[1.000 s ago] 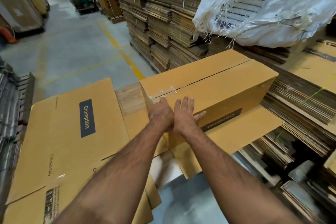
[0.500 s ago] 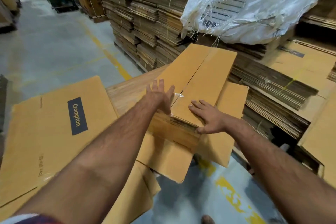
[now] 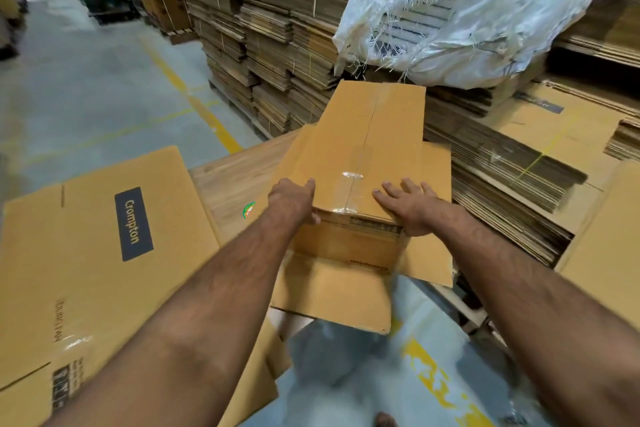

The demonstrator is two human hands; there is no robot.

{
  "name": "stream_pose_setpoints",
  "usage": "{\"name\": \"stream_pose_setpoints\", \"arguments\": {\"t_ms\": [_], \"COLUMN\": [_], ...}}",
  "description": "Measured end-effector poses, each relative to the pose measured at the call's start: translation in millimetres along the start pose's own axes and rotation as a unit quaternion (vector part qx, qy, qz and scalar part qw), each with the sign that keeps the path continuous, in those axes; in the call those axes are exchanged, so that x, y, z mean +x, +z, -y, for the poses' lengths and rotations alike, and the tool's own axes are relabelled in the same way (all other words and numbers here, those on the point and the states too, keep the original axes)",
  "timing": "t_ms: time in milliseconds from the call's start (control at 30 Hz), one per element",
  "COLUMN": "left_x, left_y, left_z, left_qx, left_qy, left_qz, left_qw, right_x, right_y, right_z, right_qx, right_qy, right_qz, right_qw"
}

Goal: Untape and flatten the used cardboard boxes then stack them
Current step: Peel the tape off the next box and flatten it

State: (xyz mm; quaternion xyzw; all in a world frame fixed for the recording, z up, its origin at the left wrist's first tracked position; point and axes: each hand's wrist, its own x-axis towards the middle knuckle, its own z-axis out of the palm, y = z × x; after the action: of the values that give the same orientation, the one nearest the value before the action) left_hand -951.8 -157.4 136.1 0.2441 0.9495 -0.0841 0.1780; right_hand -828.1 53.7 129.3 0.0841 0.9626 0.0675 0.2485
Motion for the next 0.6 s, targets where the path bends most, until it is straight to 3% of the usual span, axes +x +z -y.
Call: {"name": "stream_pose_setpoints", "arguments": {"t_ms": [100,167,267,400,600], "left_x": [1.6,0.0,-3.4,-5.2,1.8], "left_y": [0.7,-2.9,-7.1,-5.6,-0.4], "left_z": [-17.5,-24.7,-32.1,-38.1,-32.8], "left_qx": [0.036,0.046,0.046,0.053,0.024], "left_qy": [0.003,0.017,0.025,0.006,0.007], "left_qz": [-0.008,-0.019,-0.030,-0.030,-0.033], "left_qw": [0.999,0.999,0.998,0.998,0.999], "right_x": [5.9,10.6,21.4,36.1,51.8], "right_y": [-2.8,-12.6,-13.7,0.4,8.4], "right_z": [-14.2,-13.0,4.3,23.8,25.6], "right_qx": [0.079,0.131,0.233,0.238,0.348], "right_qy": [-0.004,0.011,0.043,0.120,0.155], "right_qz": [-0.005,-0.064,-0.161,-0.249,-0.339], "right_qw": [0.997,0.989,0.958,0.931,0.861]}}
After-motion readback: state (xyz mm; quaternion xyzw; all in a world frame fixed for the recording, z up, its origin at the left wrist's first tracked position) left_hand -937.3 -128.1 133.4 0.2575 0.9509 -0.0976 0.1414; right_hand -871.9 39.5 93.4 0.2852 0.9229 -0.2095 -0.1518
